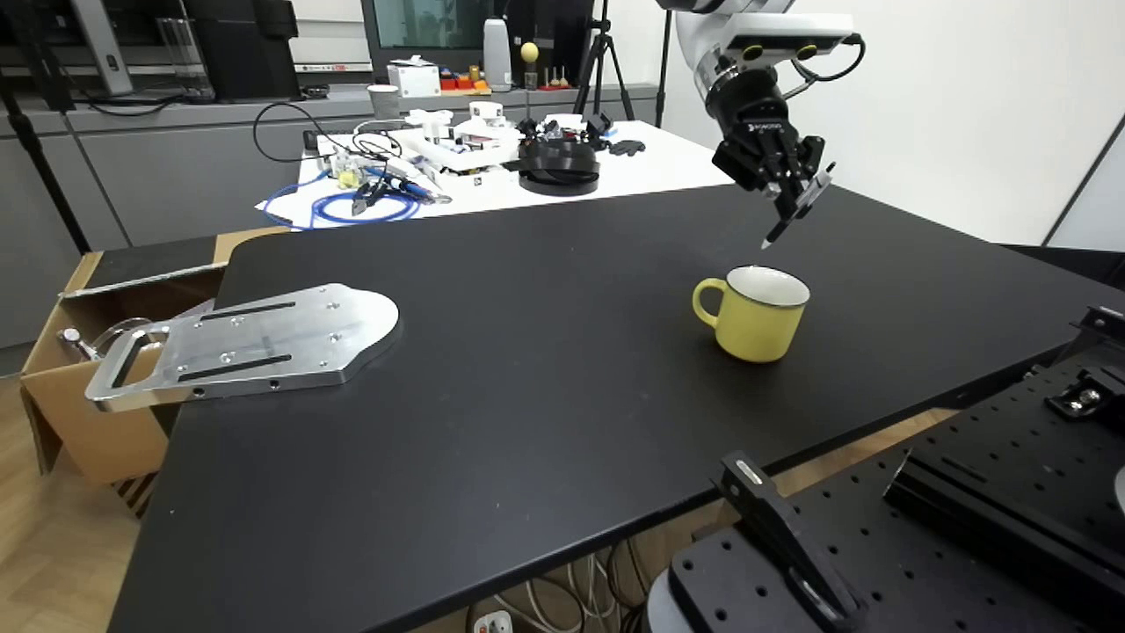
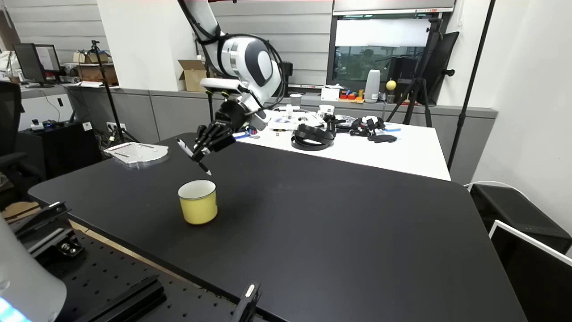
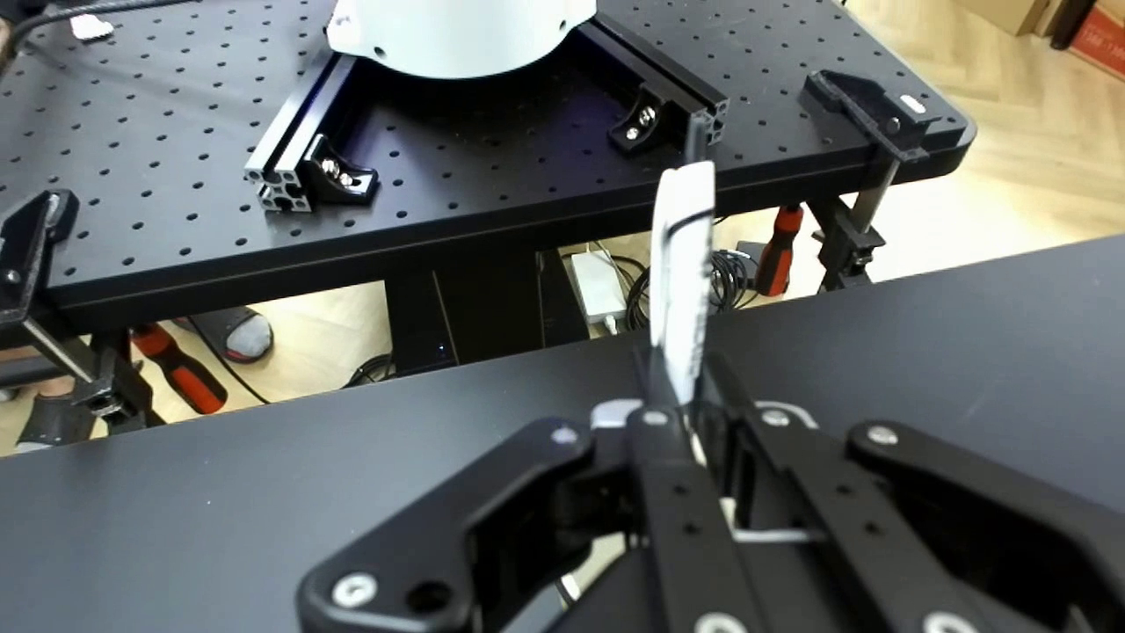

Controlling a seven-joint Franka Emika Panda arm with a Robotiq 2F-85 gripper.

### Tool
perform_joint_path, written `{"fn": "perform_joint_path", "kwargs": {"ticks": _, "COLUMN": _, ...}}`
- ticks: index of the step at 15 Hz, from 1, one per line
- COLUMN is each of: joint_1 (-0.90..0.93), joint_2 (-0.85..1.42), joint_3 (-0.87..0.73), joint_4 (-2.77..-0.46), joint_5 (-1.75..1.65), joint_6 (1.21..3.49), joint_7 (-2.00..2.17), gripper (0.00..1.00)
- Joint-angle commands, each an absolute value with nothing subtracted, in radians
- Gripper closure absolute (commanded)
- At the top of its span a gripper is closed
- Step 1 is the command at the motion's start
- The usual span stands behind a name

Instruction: Put the pen in the yellow mug

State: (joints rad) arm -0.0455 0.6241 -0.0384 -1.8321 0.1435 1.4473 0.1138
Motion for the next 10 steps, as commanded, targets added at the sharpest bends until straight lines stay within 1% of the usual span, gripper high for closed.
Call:
{"fn": "perform_joint_path", "kwargs": {"ticks": 1, "joint_1": -0.046, "joint_2": 0.624, "joint_3": -0.035, "joint_4": -1.826, "joint_5": 0.157, "joint_6": 1.405, "joint_7": 0.102, "gripper": 0.97}}
{"fn": "perform_joint_path", "kwargs": {"ticks": 10, "joint_1": -0.053, "joint_2": 0.690, "joint_3": -0.033, "joint_4": -1.817, "joint_5": 0.183, "joint_6": 1.410, "joint_7": 0.060, "gripper": 0.97}}
